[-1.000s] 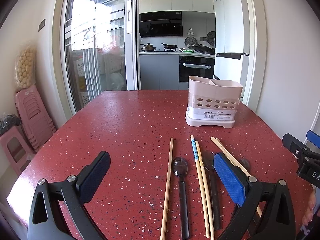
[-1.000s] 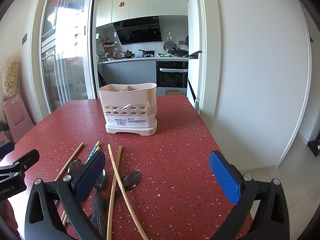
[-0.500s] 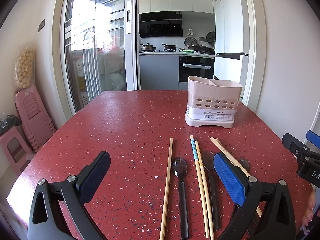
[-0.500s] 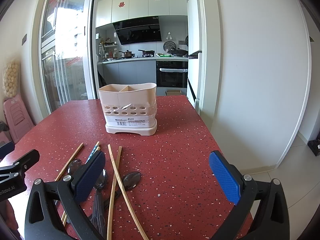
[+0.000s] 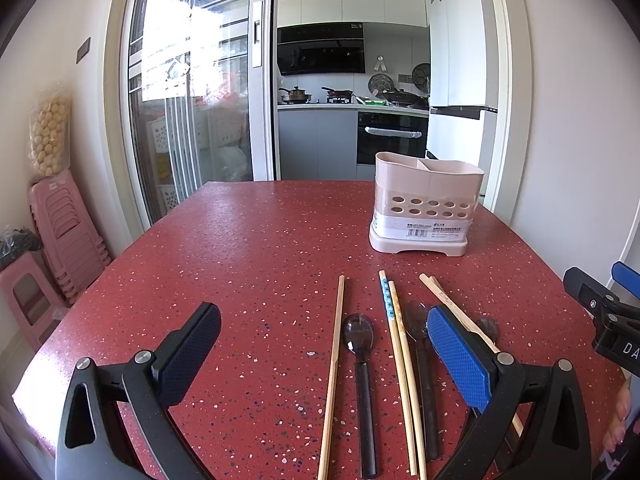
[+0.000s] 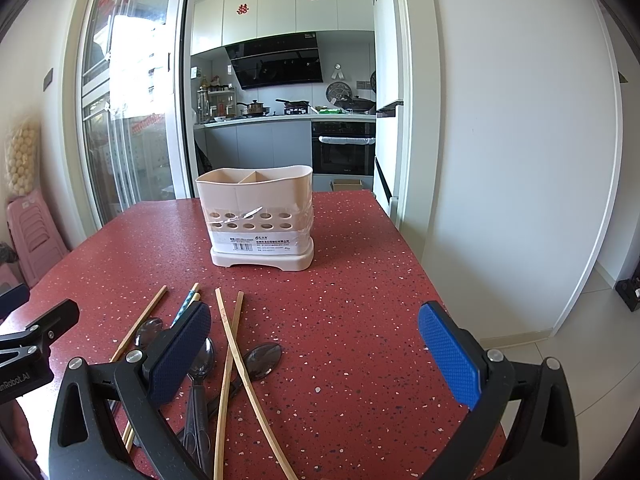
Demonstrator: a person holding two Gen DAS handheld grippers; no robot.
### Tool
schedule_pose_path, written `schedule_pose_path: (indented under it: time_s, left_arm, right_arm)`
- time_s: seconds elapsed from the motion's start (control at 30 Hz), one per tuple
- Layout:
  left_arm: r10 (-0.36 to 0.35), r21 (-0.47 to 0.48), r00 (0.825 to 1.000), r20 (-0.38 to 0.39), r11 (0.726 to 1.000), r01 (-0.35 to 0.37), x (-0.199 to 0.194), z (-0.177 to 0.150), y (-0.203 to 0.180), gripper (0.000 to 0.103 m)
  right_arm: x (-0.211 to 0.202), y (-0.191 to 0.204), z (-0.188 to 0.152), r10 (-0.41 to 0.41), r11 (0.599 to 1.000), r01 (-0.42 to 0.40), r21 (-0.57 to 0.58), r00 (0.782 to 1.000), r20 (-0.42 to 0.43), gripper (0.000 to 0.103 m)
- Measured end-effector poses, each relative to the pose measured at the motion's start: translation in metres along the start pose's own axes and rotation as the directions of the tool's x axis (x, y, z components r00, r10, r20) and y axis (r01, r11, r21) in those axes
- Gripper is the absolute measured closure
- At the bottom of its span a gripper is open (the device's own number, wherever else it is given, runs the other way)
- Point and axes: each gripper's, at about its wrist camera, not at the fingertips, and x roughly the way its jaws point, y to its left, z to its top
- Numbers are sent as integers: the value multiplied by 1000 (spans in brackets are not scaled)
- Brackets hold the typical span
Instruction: Organize utensils
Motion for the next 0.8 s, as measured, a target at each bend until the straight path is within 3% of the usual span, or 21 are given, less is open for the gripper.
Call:
schedule_pose_path:
  time_s: [0.8]
  left_arm:
    - [-4, -1, 1000, 5, 1000, 4, -1, 0, -2, 0]
  right_arm:
    - [-1, 1, -1, 3, 1000, -3, 0, 1000, 0, 0]
